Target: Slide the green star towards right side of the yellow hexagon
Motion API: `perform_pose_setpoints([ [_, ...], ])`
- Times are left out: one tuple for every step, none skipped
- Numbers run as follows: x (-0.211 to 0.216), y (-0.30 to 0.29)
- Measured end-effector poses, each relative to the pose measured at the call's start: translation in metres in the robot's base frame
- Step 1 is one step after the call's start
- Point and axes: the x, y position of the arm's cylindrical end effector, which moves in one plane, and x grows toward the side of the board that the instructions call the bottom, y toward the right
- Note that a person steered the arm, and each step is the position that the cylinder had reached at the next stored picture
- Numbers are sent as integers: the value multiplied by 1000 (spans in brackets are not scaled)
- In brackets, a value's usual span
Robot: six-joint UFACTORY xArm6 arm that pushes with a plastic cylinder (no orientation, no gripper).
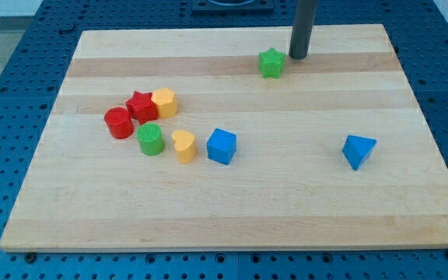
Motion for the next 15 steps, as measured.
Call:
perform_pose_setpoints([
  [5, -20],
  [24, -33],
  [35, -44],
  [45, -80],
  [55, -98],
  [68, -121],
  [76, -123],
  [75, -84],
  [85, -55],
  [113, -67],
  [115, -84],
  [115, -112],
  [116, -145],
  [116, -163],
  [120, -169],
])
